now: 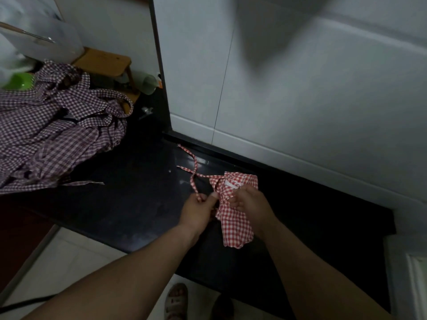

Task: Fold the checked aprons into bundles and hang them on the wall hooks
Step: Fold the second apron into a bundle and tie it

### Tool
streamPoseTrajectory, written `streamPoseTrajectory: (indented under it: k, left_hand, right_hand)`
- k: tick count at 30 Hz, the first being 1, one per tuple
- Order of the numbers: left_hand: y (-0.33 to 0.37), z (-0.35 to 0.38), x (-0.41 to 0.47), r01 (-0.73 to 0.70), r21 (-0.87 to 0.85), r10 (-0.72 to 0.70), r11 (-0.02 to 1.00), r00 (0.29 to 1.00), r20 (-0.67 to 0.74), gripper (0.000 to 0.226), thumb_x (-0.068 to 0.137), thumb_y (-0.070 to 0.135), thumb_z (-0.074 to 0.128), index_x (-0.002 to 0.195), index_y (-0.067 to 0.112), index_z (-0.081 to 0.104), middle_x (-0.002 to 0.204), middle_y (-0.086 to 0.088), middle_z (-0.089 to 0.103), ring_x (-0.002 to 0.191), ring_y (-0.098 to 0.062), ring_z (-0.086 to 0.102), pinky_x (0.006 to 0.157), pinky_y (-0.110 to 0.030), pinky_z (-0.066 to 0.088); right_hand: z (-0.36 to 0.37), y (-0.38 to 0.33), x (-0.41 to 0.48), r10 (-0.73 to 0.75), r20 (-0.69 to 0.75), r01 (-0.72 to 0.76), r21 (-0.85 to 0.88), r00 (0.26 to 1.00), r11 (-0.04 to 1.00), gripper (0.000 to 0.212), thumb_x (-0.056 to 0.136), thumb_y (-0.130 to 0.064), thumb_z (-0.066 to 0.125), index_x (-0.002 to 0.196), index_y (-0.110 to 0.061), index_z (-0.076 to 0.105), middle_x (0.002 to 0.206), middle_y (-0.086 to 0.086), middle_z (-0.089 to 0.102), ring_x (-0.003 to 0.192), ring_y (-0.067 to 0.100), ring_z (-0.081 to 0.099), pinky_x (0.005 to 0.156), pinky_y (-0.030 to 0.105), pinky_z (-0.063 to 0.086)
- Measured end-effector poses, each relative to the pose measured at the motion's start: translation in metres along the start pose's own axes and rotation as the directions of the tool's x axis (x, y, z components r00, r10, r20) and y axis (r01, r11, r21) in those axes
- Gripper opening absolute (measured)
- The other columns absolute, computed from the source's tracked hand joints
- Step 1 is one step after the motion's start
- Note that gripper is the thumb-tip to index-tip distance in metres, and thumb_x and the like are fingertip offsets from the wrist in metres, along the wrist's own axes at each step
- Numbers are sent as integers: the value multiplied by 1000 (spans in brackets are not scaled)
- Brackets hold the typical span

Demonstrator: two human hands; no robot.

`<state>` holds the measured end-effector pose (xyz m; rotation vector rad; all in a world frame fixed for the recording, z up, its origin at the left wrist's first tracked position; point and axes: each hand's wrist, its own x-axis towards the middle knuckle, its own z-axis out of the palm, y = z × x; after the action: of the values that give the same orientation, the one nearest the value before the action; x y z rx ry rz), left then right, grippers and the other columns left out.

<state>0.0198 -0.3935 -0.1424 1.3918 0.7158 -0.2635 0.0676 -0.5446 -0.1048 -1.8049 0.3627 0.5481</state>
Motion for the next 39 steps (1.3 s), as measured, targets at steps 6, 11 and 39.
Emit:
streamPoseTrajectory:
  k: [6, 11, 39]
  left_hand:
    - [8, 23, 1, 98, -28, -93, 995, 985, 142, 36, 99, 42, 68, 112, 9, 75, 96, -5, 81, 89, -20, 78, 80, -34, 64]
    - [9, 32, 4, 51, 46, -61, 998, 961, 269, 40, 95, 37, 75, 126, 11, 71, 112, -5, 78, 100, -18, 76, 91, -34, 61]
    - [-4, 35, -24, -948, 310, 312, -78, 272, 910, 43, 103, 49, 51, 139, 25, 57, 128, -1, 63, 115, -23, 59, 101, -37, 47]
  right_hand:
    - [-6, 3, 2, 99, -2, -96, 227, 995, 969, 25, 98, -14, 47, 93, -1, 68, 87, 17, 73, 73, 21, 71, 73, 33, 57]
    - [-13, 9, -3, 219, -18, -188, 451, 975, 872, 28, 96, -21, 53, 79, -5, 69, 78, 13, 73, 69, 23, 68, 74, 39, 56]
    - [-90, -7, -6, 186, 160, -184, -24, 969, 983, 19, 102, -12, 60, 100, 4, 70, 74, 12, 71, 57, 14, 66, 57, 20, 54]
